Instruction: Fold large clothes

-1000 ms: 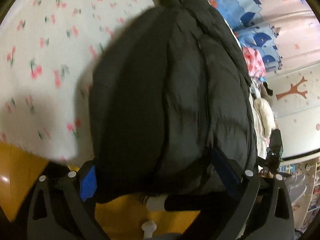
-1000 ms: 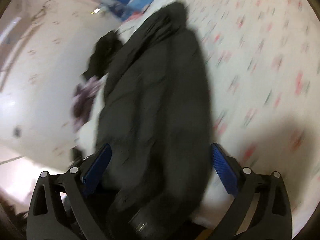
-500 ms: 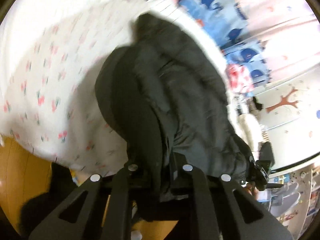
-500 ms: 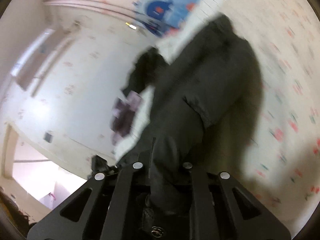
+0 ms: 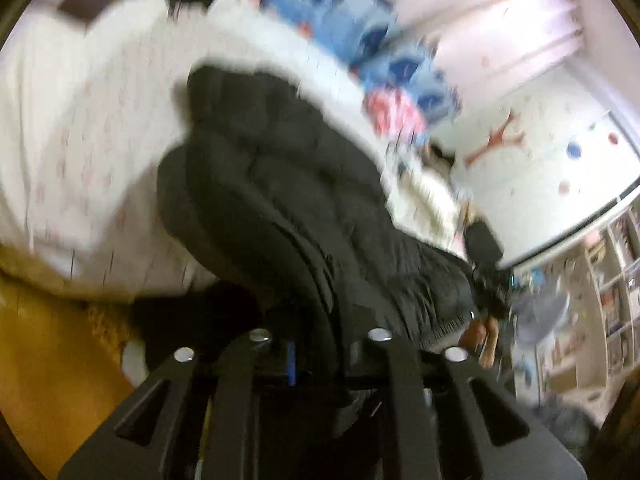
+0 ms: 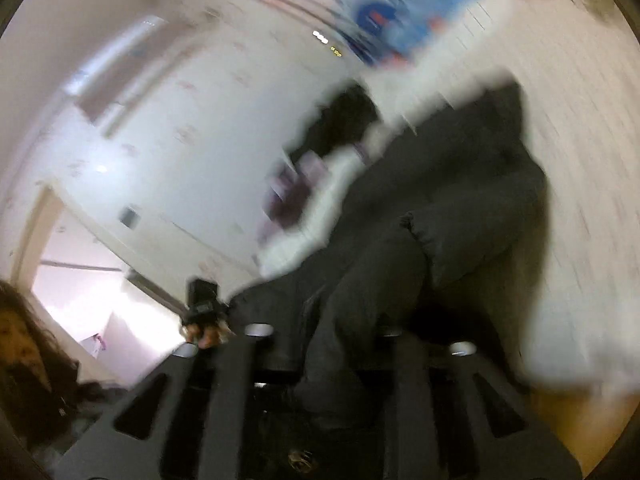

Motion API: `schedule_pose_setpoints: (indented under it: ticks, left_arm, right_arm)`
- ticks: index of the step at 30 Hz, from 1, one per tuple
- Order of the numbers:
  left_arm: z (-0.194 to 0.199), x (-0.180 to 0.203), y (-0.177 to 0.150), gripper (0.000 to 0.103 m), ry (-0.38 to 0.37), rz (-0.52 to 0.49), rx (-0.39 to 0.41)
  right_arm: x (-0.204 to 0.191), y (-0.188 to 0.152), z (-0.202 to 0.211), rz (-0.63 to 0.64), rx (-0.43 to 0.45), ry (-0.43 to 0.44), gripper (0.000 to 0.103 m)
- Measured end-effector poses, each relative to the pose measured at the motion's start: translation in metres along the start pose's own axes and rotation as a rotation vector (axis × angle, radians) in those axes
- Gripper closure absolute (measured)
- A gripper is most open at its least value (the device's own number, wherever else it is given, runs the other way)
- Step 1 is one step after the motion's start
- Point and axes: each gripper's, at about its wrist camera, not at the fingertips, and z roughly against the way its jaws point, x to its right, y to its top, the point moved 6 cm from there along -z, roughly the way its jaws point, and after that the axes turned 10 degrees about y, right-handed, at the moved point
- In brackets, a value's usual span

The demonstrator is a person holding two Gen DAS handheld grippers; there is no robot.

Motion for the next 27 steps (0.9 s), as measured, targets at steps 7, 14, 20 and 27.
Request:
schedule_pose_setpoints:
  ticks: [7,14,20,27]
  left_arm:
    - [-0.008,-0.087,-0.016,0.009,-0.035,0.222,0.075]
    - [-0.051,-0.115,-0.005,0.008,-0.106,0.292,0.048]
    - [-0.102,-0.099,-0.011,0.008,-0.192,0.281,-0.058]
    - [-0.100,-0.065,-0.013,0.058,-0.064,0.181,-0.028]
  right_arm:
    - [0.081,-0.052,0.033,-0.255,0.074,-0.031,0.015]
    - [0.102,-0.051,0.013,-0.303,0.058,0.024,0.011]
    - [0.101,-0.054,-0.013,-0.287,0.022,0.069,0.011]
    - [0.079,-0.053,-0.021,-0.150,0.029,0.064,0.086]
